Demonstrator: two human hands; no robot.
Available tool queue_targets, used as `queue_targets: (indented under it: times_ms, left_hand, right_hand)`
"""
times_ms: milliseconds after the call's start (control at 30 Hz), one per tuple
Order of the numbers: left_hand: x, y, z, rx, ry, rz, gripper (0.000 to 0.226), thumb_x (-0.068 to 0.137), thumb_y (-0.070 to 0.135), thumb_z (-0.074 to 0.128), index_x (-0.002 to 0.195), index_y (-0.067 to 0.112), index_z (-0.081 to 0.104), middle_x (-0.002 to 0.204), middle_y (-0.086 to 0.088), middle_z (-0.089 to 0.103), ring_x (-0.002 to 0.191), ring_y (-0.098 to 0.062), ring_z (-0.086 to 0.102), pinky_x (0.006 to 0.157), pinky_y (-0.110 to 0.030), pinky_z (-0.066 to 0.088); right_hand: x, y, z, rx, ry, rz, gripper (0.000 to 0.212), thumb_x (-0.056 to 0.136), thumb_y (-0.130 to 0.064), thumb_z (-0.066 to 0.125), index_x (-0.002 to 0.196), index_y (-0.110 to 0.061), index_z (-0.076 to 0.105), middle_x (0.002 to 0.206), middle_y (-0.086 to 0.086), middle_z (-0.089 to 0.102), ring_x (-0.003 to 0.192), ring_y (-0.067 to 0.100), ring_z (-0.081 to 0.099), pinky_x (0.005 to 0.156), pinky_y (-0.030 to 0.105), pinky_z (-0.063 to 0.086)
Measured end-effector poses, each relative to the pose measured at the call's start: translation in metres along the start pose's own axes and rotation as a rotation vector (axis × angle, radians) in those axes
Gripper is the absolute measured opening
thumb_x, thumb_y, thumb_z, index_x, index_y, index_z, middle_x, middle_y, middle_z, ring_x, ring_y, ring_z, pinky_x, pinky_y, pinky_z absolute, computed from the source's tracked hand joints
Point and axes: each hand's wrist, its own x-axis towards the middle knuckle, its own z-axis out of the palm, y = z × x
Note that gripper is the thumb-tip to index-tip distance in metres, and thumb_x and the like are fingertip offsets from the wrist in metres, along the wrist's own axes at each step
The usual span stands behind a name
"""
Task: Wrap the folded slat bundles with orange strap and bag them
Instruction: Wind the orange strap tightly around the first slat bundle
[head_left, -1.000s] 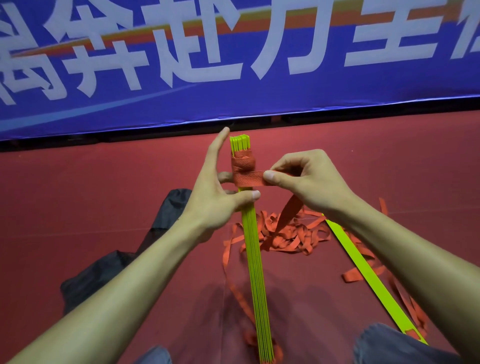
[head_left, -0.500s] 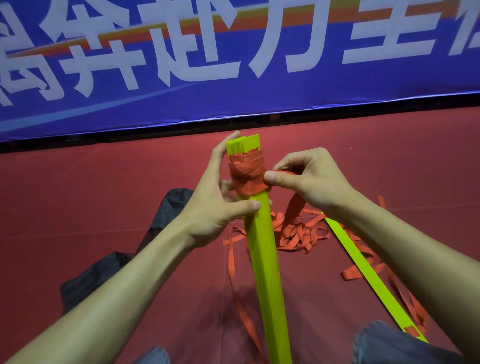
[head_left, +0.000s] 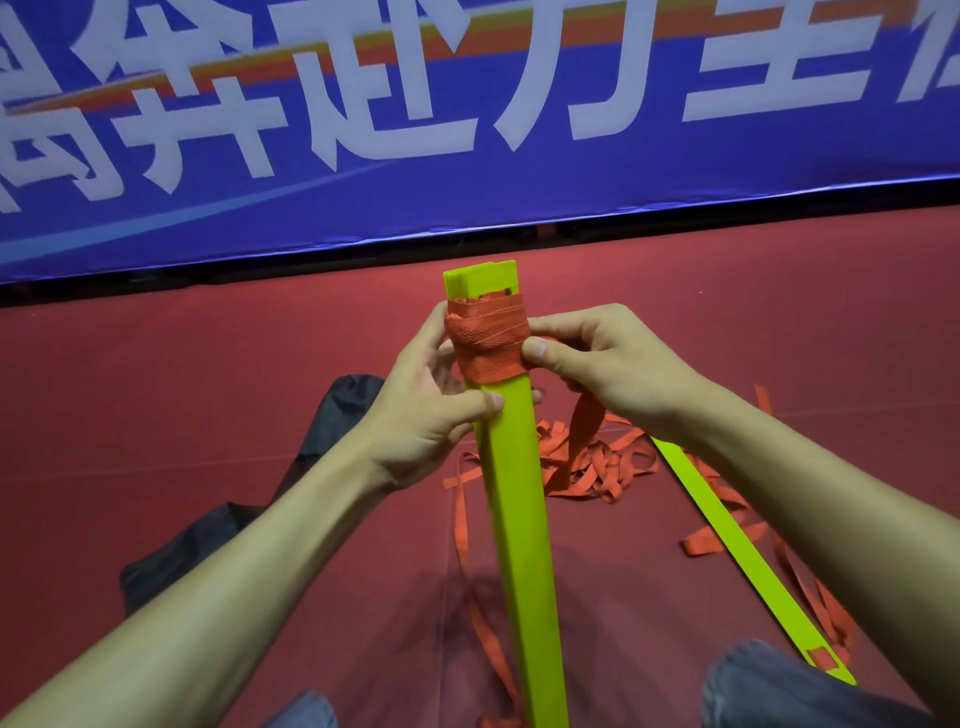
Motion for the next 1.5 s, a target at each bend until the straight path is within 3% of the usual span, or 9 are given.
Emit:
queue_targets:
  times_ms: [200,300,433,533,633,767,933,1200,1500]
  left_hand:
    - [0.001,0.001,-0.002,0.014,-0.014,0.01,0.06,0.065,-0.003,0.07,0.12,0.018,0.055,0.108,-0.008,0.071,0.091,-0.029,0.072,0.085,-0.053,0.059]
    - [0.001,0.003,0.0,0.178,0.066,0.035,0.087,0.07,-0.012,0.067,0.135,0.041,0.043,0.122,-0.008,0.062,0.096,-0.029,0.068,0.082,-0.054,0.057]
    - [-0.004,0.005,0.004,0.295,0.146,0.085,0.113,0.083,-0.024,0.06,0.14,0.063,0.016,0.13,-0.013,0.051,0.069,-0.019,0.069,0.059,-0.031,0.055]
    - [-0.006,0.003,0.015,0.441,0.2,0.196,0.105,0.086,-0.023,0.057,0.14,0.059,0.017,0.133,0.0,0.051,0.094,-0.02,0.07,0.079,-0.043,0.06]
    - [-0.002,0.002,0.019,0.599,0.251,0.216,0.109,0.083,-0.009,0.07,0.151,0.052,0.01,0.129,0.017,0.056,0.117,-0.013,0.061,0.09,-0.037,0.058]
    - [0.0,-0.007,0.024,0.747,0.355,0.149,0.134,0.063,0.014,0.088,0.15,0.059,-0.004,0.104,0.009,0.066,0.082,-0.017,0.073,0.079,-0.044,0.06]
    - [-0.001,-0.014,0.024,0.749,0.39,0.085,0.128,0.069,-0.003,0.078,0.144,0.068,0.002,0.092,0.002,0.07,0.062,-0.018,0.072,0.063,-0.042,0.061]
    - [0.001,-0.009,0.009,0.661,0.325,0.043,0.12,0.067,0.009,0.085,0.137,0.075,0.013,0.089,-0.008,0.074,0.077,-0.029,0.073,0.074,-0.053,0.061]
    - [-0.005,-0.003,0.004,0.432,0.191,0.022,0.117,0.075,-0.016,0.076,0.145,0.06,0.02,0.108,-0.019,0.067,0.079,-0.017,0.071,0.065,-0.038,0.06]
  right_hand:
    - [0.002,0.002,0.007,0.034,0.024,0.041,0.022,0.097,-0.023,0.055,0.081,-0.023,0.07,0.063,0.002,0.045,0.063,0.022,0.03,0.053,0.029,0.027]
    - [0.003,0.002,0.01,-0.008,0.056,0.047,0.022,0.098,-0.021,0.056,0.079,-0.021,0.067,0.058,-0.004,0.049,0.055,0.013,0.037,0.051,0.021,0.03]
    - [0.005,0.007,0.01,-0.072,0.142,0.04,0.014,0.095,-0.016,0.06,0.085,-0.01,0.068,0.046,-0.021,0.052,0.047,-0.004,0.045,0.052,0.008,0.034]
    - [0.007,0.006,0.012,-0.154,0.199,0.008,0.013,0.092,-0.021,0.065,0.083,-0.014,0.069,0.066,-0.012,0.063,0.059,-0.003,0.047,0.06,0.02,0.04]
    - [0.009,0.006,0.014,-0.251,0.279,0.014,0.017,0.088,-0.03,0.069,0.078,-0.017,0.066,0.071,-0.008,0.062,0.061,0.001,0.05,0.065,0.028,0.041]
    - [0.007,0.001,0.023,-0.411,0.336,0.03,0.03,0.081,-0.04,0.075,0.071,-0.018,0.057,0.066,-0.006,0.061,0.064,0.011,0.055,0.061,0.033,0.042]
    - [0.008,-0.003,0.033,-0.437,0.356,0.063,0.039,0.079,-0.043,0.076,0.068,-0.011,0.056,0.063,0.0,0.065,0.065,0.019,0.063,0.061,0.037,0.049]
    - [0.007,-0.002,0.022,-0.476,0.258,0.037,0.032,0.081,-0.039,0.075,0.064,-0.018,0.059,0.05,-0.009,0.05,0.046,0.002,0.047,0.045,0.015,0.031]
    - [0.006,0.016,0.0,-0.23,0.299,0.064,0.023,0.078,-0.032,0.08,0.069,-0.012,0.073,0.048,-0.013,0.051,0.05,0.008,0.045,0.052,0.047,0.051]
